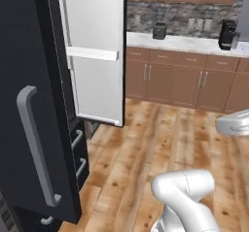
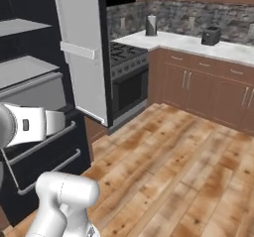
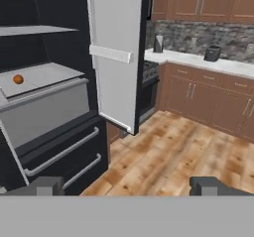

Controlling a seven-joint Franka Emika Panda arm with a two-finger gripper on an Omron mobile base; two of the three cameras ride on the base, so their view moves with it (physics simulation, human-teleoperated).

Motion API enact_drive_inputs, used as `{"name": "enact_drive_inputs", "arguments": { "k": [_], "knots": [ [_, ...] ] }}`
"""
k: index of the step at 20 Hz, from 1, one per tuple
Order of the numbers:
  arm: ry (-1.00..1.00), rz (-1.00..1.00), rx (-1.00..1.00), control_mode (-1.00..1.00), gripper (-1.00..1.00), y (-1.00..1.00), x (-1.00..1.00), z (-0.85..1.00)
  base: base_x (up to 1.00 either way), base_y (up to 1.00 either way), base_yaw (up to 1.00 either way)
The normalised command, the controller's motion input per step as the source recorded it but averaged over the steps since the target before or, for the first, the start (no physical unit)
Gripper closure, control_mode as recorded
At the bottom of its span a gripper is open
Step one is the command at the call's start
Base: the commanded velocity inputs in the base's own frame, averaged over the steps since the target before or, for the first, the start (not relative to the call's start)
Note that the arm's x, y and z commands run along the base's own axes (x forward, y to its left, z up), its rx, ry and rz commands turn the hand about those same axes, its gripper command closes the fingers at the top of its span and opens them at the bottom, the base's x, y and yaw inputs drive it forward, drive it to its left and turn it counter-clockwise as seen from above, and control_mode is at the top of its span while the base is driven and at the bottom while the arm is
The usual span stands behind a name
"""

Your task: Retrieve the orange and mango from the fridge and place them into the bowl on the dining table.

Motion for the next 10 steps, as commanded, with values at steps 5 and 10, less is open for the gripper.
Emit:
{"name": "enact_drive_inputs", "arguments": {
  "k": [5,10],
  "knots": [
    [0.0,0.0,0.0,1.0,-1.0,0.0,0.0,0.0,0.05,0.0,0.33],
    [0.0,0.0,0.0,1.0,-1.0,0.0,0.0,0.0,0.24,-0.11,0.33]
  ]
}}
